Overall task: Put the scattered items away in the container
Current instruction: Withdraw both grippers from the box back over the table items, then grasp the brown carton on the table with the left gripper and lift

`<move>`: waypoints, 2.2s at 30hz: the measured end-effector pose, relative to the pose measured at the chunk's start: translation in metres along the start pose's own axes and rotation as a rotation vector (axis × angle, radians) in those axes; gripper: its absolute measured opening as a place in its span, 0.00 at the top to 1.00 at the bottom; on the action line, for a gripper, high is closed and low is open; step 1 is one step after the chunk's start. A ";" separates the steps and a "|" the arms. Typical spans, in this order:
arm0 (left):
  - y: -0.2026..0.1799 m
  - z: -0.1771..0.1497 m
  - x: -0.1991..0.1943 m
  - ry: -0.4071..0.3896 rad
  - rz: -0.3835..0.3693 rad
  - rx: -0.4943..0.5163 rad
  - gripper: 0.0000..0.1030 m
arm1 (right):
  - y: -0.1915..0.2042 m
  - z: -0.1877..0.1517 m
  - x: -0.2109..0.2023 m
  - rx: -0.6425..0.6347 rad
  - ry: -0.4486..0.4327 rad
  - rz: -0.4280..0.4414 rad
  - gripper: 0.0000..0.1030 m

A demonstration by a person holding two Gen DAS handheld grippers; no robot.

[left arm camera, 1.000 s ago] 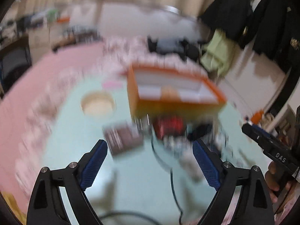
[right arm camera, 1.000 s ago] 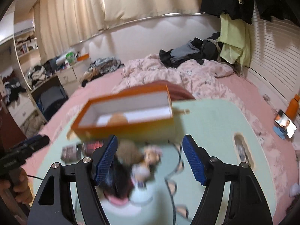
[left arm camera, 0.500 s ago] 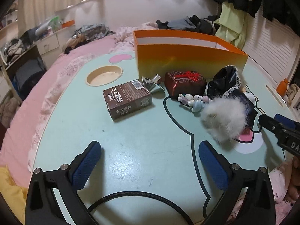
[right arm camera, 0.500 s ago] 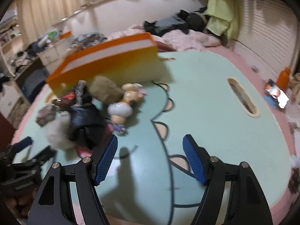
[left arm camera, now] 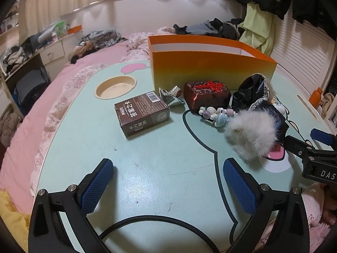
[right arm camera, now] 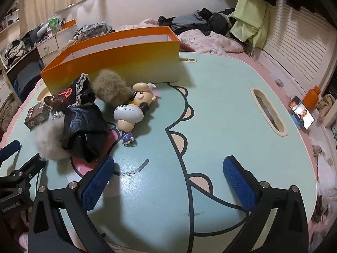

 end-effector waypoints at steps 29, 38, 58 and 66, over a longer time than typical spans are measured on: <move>0.026 0.064 0.043 0.040 0.064 -0.111 0.05 | 0.002 -0.003 -0.002 0.002 -0.002 0.005 0.00; 0.022 0.049 0.020 -0.021 0.018 -0.091 0.36 | 0.003 -0.003 -0.004 0.005 -0.006 0.000 0.00; -0.013 0.005 -0.052 -0.247 -0.203 -0.025 0.36 | 0.014 0.022 -0.031 0.002 -0.240 0.224 0.58; -0.012 0.006 -0.052 -0.240 -0.209 -0.030 0.36 | 0.041 0.041 -0.005 -0.090 -0.196 0.295 0.58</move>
Point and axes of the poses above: each gripper's, at about its wrist camera, not at the fingertips, and x roughly the way its jaws point, y to its left, z to its top, the point moved 1 cm from there along x, roughly the way its jaws point, and after that the axes turned 15 degrees about -x, right-handed, at the moved point
